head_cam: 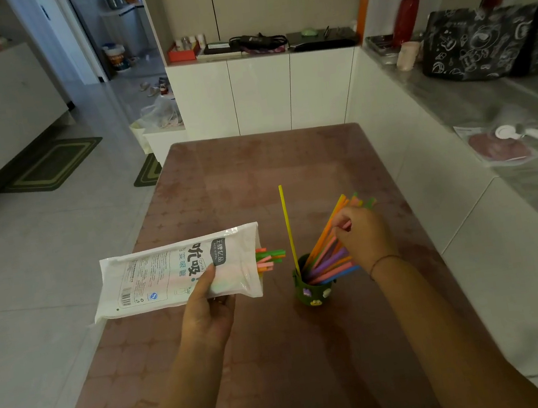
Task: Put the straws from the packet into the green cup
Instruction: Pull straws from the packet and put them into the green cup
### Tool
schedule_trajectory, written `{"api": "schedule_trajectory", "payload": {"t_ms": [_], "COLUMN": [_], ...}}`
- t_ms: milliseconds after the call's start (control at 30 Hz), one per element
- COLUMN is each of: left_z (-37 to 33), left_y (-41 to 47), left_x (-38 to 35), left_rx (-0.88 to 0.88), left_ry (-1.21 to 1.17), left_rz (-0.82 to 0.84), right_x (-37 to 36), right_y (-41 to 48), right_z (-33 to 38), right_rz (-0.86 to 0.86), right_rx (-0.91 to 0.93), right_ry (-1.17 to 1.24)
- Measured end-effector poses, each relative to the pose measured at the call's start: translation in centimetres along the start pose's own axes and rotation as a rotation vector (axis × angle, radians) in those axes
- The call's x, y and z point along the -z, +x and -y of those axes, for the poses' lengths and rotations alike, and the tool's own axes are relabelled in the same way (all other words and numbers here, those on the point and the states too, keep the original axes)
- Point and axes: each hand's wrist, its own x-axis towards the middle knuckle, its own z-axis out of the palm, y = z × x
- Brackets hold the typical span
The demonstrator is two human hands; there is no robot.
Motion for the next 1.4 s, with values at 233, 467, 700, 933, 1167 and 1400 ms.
{"api": "schedule_trajectory", "payload": {"t_ms": [233, 467, 700, 933, 1167, 1400], "left_z": [0.0, 0.2, 0.0, -1.1, 0.3, 1.4], "left_y": [-0.1, -0.9, -1.5, -1.0, -1.7, -2.4], "left_x": [-0.7, -2.8, -3.0, -1.8, -2.4, -2.9], "left_rx": [-0.026, -0.106, -0.123, -0.11, -0.057, -0.027], "left_ry": [0.031, 0.134, 0.146, 0.046, 0.026, 0.031], "left_rz": [0.051, 0.189, 0.191, 0.088, 0.099, 0.084], "right_x": [2.7, -1.8, -2.7, -1.1, -1.8, -3.0], "right_y": [-0.4, -3.9, -3.8, -2.5, -2.7, -3.2], "right_z": [2.2, 6.8, 5.7, 3.5, 4.6, 5.5], "right_rz": [-0.327, 0.193, 0.268, 0.195, 0.213, 0.223], "right_rx": [0.051, -0.273, -0.366, -0.354, -0.496, -0.5], "right_ry": [0.147, 0.833, 0.993, 1.04, 1.493, 1.657]}}
